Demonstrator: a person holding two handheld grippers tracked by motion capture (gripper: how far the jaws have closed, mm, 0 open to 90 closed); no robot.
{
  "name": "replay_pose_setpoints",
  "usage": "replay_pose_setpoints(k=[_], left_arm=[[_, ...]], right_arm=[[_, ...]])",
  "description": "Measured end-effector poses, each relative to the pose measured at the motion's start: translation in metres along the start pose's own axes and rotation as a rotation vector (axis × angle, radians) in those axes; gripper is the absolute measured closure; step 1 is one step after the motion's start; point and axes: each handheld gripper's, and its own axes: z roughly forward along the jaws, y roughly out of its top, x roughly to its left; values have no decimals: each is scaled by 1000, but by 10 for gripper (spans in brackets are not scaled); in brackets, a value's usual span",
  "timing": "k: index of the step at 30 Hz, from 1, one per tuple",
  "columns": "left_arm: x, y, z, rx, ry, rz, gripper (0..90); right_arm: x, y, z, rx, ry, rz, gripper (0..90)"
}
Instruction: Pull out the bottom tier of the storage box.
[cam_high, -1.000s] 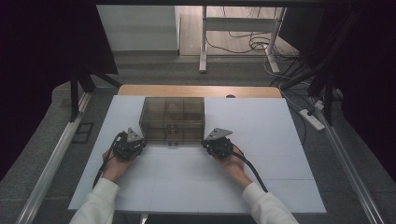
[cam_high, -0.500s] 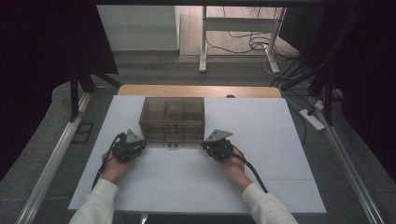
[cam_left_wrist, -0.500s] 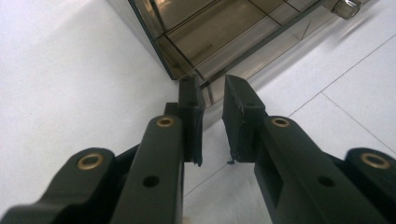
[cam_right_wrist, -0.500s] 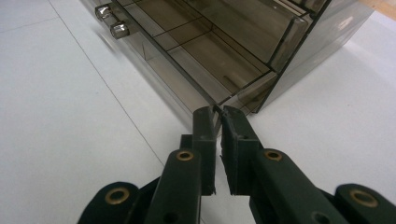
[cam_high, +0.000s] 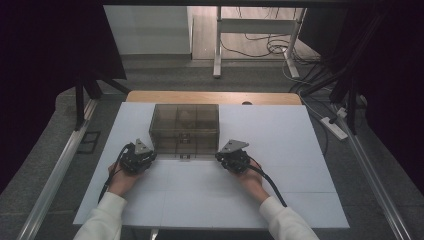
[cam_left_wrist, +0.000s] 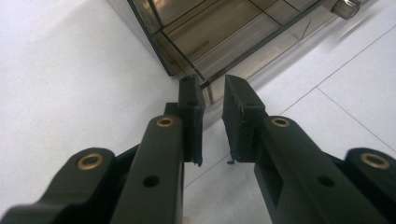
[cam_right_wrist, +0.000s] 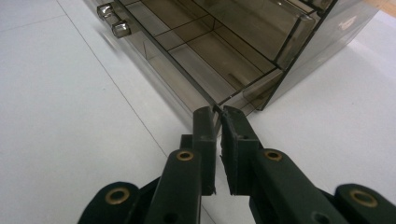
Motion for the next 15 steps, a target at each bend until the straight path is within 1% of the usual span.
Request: replay_pose_setpoints(k=[15], left_arm=[[-2, -3, -4, 9, -8, 3, 768]], right_arm=[[6, -3, -4, -5, 10, -9, 838]])
